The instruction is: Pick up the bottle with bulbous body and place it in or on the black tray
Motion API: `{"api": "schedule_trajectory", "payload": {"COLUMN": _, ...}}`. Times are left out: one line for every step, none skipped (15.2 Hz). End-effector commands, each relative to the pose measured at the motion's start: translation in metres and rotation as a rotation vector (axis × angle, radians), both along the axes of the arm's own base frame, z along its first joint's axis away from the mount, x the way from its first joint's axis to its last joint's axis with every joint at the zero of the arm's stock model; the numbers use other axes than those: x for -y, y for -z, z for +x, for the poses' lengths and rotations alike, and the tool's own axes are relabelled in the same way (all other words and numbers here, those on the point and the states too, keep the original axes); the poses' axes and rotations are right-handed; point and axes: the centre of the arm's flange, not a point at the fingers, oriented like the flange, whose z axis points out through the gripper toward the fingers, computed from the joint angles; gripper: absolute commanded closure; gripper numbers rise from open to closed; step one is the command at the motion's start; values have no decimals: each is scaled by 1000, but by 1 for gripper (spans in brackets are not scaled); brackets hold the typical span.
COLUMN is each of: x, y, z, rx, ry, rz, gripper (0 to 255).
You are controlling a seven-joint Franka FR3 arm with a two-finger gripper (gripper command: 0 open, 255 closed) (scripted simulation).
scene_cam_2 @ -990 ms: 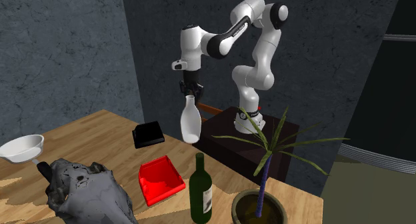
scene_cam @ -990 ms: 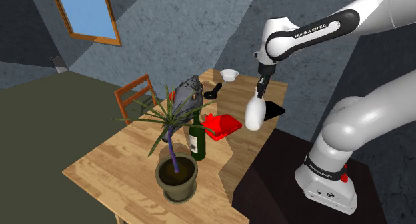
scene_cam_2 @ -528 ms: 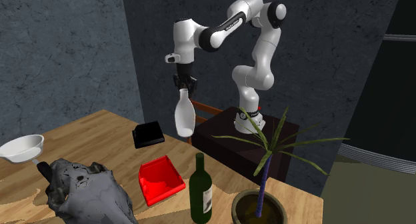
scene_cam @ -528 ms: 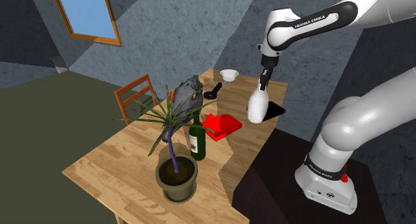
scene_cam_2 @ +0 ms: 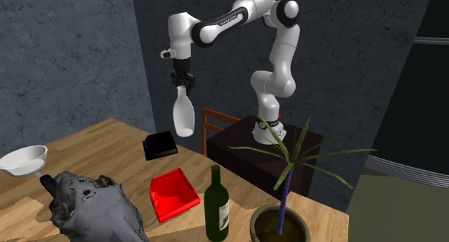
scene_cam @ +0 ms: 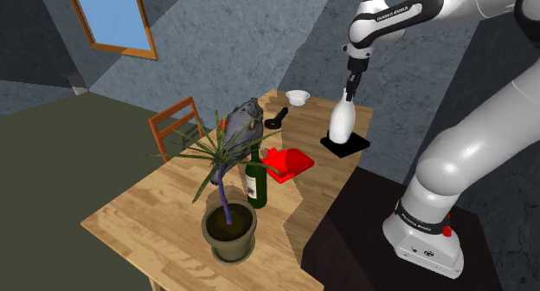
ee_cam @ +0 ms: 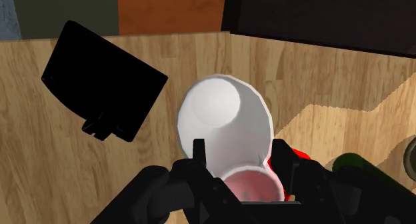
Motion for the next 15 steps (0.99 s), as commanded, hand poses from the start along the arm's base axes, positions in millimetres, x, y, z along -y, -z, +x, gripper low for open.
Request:
{"api": "schedule_trajectory", "payload": {"x": 25, "y": -6, "z": 2, "rx": 0, "ry": -1, "rz": -1, "gripper": 255}}
{"api": "schedule_trajectory", "payload": {"x": 38, "y": -10, "z": 4, "rx": 0, "ry": -1, "rz": -1, "gripper": 255}}
{"api": "schedule_trajectory", "payload": {"x": 51, "y": -13, "z": 5, "rx": 0, "ry": -1, "rz": -1, "gripper": 255}}
{"api": "schedule_trajectory", "payload": {"x": 63, "y": -16, "z": 7, "rx": 0, "ry": -1, "rz": -1, "gripper": 255}}
{"api": "schedule_trajectory", "payload": {"x": 76, "y": -20, "z": 8, "rx": 0, "ry": -1, "rz": -1, "gripper": 255}}
{"api": "schedule_trajectory", "payload": {"x": 89, "y": -23, "z": 10, "rx": 0, "ry": -1, "rz": -1, "gripper": 255}}
{"api": "schedule_trajectory", "payload": {"x": 101, "y": -27, "z": 12, "rx": 0, "ry": -1, "rz": -1, "gripper": 255}}
{"api": "schedule_trajectory", "payload": {"x": 114, "y": -30, "z": 13, "rx": 0, "ry": -1, "rz": -1, "gripper": 255}}
{"api": "schedule_trajectory", "payload": {"x": 127, "y": -33, "z": 15, "rx": 0, "ry": -1, "rz": -1, "gripper": 255}}
{"api": "schedule_trajectory", "payload": {"x": 139, "y": -37, "z": 17, "rx": 0, "ry": -1, "rz": -1, "gripper": 255}}
{"api": "schedule_trajectory", "payload": {"x": 152, "y": -40, "z": 18, "rx": 0, "ry": -1, "rz": -1, "gripper": 255}}
{"api": "schedule_trajectory", "payload": {"x": 165, "y": -43, "z": 20, "rx": 0, "ry": -1, "rz": -1, "gripper": 255}}
{"api": "schedule_trajectory", "payload": {"x": 177, "y": -47, "z": 22, "rx": 0, "ry": -1, "rz": -1, "gripper": 255}}
{"api": "schedule_trajectory", "payload": {"x": 190, "y": -50, "z": 23, "rx": 0, "ry": -1, "rz": -1, "gripper": 255}}
{"api": "schedule_trajectory", "payload": {"x": 203, "y": -54, "z": 25, "rx": 0, "ry": -1, "rz": -1, "gripper": 255}}
